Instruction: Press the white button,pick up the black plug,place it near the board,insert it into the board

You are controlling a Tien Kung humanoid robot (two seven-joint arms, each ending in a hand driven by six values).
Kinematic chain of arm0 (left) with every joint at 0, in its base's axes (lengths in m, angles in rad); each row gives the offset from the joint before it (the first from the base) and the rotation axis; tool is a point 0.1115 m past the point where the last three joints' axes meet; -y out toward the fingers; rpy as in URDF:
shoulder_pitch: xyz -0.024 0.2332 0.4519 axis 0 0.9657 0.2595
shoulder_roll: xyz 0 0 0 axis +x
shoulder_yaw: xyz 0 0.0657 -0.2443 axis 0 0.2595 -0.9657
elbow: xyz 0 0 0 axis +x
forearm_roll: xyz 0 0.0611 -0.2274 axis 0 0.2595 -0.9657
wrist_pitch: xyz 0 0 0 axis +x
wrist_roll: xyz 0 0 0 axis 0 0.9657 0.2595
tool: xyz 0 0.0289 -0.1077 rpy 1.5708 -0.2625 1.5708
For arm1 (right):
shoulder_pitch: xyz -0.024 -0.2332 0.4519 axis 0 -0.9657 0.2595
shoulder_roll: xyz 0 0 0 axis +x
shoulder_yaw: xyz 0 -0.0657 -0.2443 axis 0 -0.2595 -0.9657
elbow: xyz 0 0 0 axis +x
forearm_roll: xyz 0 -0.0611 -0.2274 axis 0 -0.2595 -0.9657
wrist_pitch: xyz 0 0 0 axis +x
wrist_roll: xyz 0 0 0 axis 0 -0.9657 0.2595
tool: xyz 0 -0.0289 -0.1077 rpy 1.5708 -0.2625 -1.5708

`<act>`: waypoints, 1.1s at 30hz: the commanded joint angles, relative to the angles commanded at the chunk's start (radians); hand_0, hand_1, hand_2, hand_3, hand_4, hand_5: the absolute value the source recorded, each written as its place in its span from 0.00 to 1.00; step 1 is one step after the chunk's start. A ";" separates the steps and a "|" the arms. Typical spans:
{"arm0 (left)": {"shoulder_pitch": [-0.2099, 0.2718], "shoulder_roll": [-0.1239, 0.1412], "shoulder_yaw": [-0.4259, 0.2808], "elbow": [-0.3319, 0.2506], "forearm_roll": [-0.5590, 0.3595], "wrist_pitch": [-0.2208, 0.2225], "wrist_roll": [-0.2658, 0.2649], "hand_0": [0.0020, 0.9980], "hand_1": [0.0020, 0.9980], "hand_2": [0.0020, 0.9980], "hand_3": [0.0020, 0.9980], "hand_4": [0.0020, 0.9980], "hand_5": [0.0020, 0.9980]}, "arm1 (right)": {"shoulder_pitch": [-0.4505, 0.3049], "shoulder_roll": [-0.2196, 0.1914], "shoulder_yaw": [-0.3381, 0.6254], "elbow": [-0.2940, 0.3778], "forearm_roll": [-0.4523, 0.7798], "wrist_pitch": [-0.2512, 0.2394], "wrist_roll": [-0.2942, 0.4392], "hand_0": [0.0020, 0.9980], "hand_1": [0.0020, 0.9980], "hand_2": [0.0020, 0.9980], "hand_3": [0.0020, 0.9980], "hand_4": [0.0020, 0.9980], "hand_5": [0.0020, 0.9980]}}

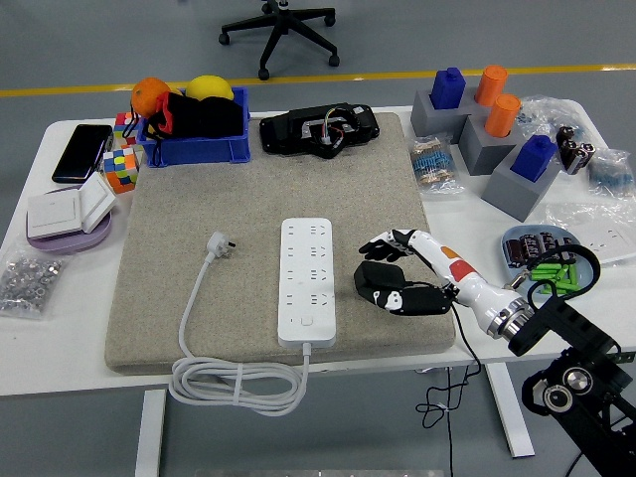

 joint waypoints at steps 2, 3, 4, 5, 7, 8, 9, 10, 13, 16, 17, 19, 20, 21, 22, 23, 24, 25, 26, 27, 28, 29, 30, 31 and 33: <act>0.000 0.000 0.000 0.000 0.001 0.000 0.000 0.47 0.50 0.50 0.59 0.57 0.27 | 0.005 -0.002 -0.019 0.001 0.006 0.001 0.000 0.50 0.43 0.46 0.64 0.86 0.29; 0.000 0.001 0.001 0.000 0.001 0.000 0.000 0.47 0.50 0.50 0.59 0.57 0.27 | 0.012 -0.004 -0.041 -0.001 0.012 0.004 -0.002 0.50 0.43 0.46 0.64 0.86 0.29; -0.001 0.001 0.002 0.000 0.000 0.000 0.000 0.47 0.50 0.50 0.59 0.57 0.27 | 0.018 -0.006 -0.062 -0.004 0.016 0.006 -0.004 0.50 0.43 0.46 0.64 0.86 0.29; -0.001 0.001 0.003 0.000 0.000 0.000 0.000 0.47 0.50 0.50 0.59 0.57 0.27 | 0.023 -0.006 -0.077 -0.006 0.017 0.006 -0.005 0.50 0.43 0.46 0.64 0.86 0.29; -0.003 0.002 0.003 0.000 0.001 -0.001 0.001 0.47 0.50 0.50 0.59 0.57 0.27 | 0.033 -0.007 -0.104 -0.012 0.014 0.005 -0.010 0.21 0.14 0.23 0.63 0.85 0.30; -0.003 0.003 0.005 0.000 0.000 -0.001 0.001 0.47 0.50 0.50 0.59 0.57 0.27 | 0.037 -0.007 -0.115 -0.015 0.012 0.004 -0.012 0.21 0.14 0.23 0.63 0.85 0.30; -0.003 0.004 0.004 0.000 0.002 -0.001 0.000 0.47 0.50 0.50 0.59 0.57 0.27 | 0.042 -0.007 -0.129 -0.018 0.013 0.002 -0.013 0.21 0.14 0.23 0.63 0.85 0.30; -0.004 0.004 0.003 0.000 0.004 -0.001 0.001 0.47 0.50 0.50 0.59 0.57 0.27 | 0.046 -0.007 -0.139 -0.021 0.016 0.000 -0.012 0.21 0.14 0.23 0.63 0.85 0.30; -0.005 0.005 0.004 0.000 0.005 -0.002 0.002 0.47 0.50 0.50 0.59 0.57 0.27 | 0.061 -0.006 -0.180 -0.035 0.021 -0.007 -0.022 0.00 0.04 0.16 0.64 0.85 0.29; -0.006 0.005 0.006 0.000 0.005 -0.003 0.003 0.47 0.50 0.50 0.59 0.57 0.27 | 0.074 -0.001 -0.208 -0.044 0.024 -0.014 -0.033 0.00 0.04 0.16 0.64 0.85 0.29; -0.006 0.005 0.007 0.000 0.005 -0.003 0.002 0.47 0.50 0.50 0.59 0.57 0.27 | 0.077 0.000 -0.216 -0.046 0.026 -0.018 -0.035 0.00 0.04 0.16 0.64 0.85 0.29; -0.006 0.006 0.008 0.000 0.006 -0.003 0.003 0.47 0.50 0.50 0.59 0.57 0.27 | 0.082 0.003 -0.231 -0.048 0.032 -0.017 -0.048 0.00 0.00 0.15 0.64 0.80 0.27; -0.005 0.006 0.008 0.000 0.006 -0.003 0.002 0.47 0.50 0.50 0.59 0.57 0.27 | 0.084 0.003 -0.235 -0.051 0.036 -0.013 -0.056 0.00 0.00 0.15 0.64 0.80 0.27; -0.005 0.006 0.008 0.000 0.007 -0.003 0.002 0.47 0.50 0.50 0.59 0.57 0.27 | 0.085 0.004 -0.238 -0.052 0.038 -0.010 -0.061 0.00 0.00 0.15 0.64 0.80 0.27; -0.004 0.007 0.007 0.000 0.007 -0.003 0.002 0.47 0.50 0.50 0.59 0.57 0.27 | 0.087 0.003 -0.243 -0.055 0.039 -0.002 -0.079 0.00 0.00 0.15 0.64 0.80 0.27; -0.004 0.007 0.007 0.000 0.008 -0.003 0.002 0.47 0.50 0.50 0.59 0.57 0.27 | 0.088 0.003 -0.247 -0.059 0.041 0.002 -0.093 0.00 0.00 0.15 0.64 0.80 0.27; -0.003 0.007 0.006 0.000 0.008 -0.003 0.002 0.47 0.50 0.50 0.59 0.57 0.27 | 0.088 0.003 -0.249 -0.062 0.041 0.003 -0.099 0.00 0.00 0.15 0.64 0.80 0.27; -0.003 0.007 0.005 0.000 0.011 -0.003 0.003 0.47 0.50 0.50 0.59 0.57 0.27 | 0.089 0.003 -0.252 -0.068 0.041 0.005 -0.110 0.00 0.00 0.15 0.65 0.55 0.11; -0.002 0.007 0.004 0.000 0.012 -0.003 0.003 0.47 0.50 0.50 0.59 0.57 0.27 | 0.090 0.003 -0.253 -0.072 0.041 0.006 -0.116 0.00 0.00 0.15 0.65 0.55 0.11; -0.001 0.007 0.004 0.000 0.011 -0.003 0.003 0.47 0.50 0.50 0.59 0.57 0.27 | 0.091 0.003 -0.256 -0.082 0.039 0.004 -0.123 0.00 0.00 0.15 0.65 0.55 0.11; -0.001 0.006 0.005 0.000 0.010 -0.003 0.003 0.47 0.50 0.50 0.59 0.57 0.27 | 0.092 0.004 -0.259 -0.090 0.037 0.003 -0.127 0.00 0.00 0.15 0.65 0.55 0.11; -0.001 0.006 0.005 0.000 0.009 -0.003 0.003 0.47 0.50 0.50 0.59 0.57 0.27 | 0.094 0.005 -0.261 -0.097 0.033 0.000 -0.130 0.00 0.00 0.15 0.65 0.55 0.11; -0.001 0.005 0.005 0.000 0.009 -0.003 0.003 0.47 0.50 0.50 0.59 0.57 0.27 | 0.096 0.005 -0.263 -0.103 0.030 -0.003 -0.132 0.00 0.00 0.15 0.65 0.55 0.11; -0.001 0.005 0.005 0.000 0.009 -0.003 0.003 0.47 0.50 0.50 0.59 0.57 0.27 | 0.097 0.006 -0.265 -0.107 0.030 -0.005 -0.132 0.00 0.00 0.15 0.63 0.41 0.07; -0.001 0.004 0.007 0.000 0.008 -0.004 0.003 0.47 0.50 0.50 0.59 0.57 0.27 | 0.102 0.009 -0.268 -0.116 0.030 -0.014 -0.130 0.00 0.00 0.15 0.63 0.41 0.07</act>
